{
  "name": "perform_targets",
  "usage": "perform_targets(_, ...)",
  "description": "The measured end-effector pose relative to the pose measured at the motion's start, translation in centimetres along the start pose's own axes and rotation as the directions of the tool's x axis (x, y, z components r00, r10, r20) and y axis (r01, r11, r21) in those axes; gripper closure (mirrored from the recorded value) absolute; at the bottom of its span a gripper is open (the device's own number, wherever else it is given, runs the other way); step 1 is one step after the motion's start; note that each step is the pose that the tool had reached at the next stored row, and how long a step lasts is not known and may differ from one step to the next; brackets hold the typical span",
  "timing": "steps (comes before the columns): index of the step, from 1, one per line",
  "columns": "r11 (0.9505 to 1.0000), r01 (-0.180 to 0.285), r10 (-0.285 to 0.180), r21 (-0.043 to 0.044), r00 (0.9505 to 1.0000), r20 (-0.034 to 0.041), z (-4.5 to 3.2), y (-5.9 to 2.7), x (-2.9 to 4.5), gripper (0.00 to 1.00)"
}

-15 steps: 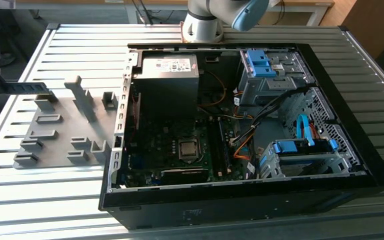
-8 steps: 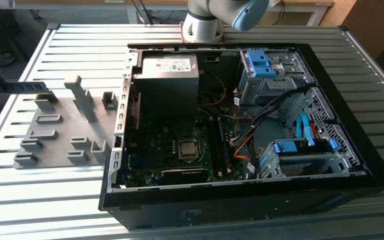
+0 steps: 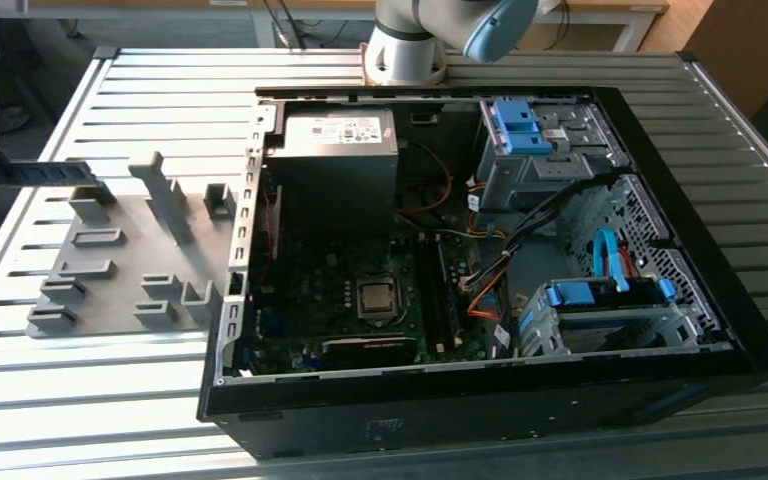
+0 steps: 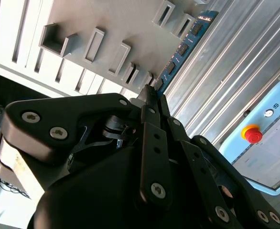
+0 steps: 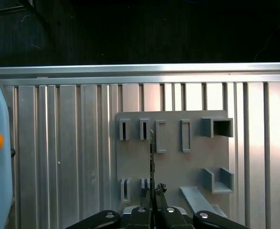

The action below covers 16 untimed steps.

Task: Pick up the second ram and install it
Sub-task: 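Pick up the second ram and move it above second insertion slot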

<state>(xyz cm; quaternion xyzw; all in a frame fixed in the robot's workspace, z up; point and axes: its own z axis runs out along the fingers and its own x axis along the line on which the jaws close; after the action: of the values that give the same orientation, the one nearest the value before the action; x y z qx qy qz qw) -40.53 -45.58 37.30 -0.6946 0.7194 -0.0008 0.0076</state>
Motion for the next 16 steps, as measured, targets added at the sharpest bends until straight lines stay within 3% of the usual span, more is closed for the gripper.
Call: perform_targets(16,1.0000,0.000,0.000,0.0000,1.0000,0.0000,-1.26,-0.02,-0.01,0.86)
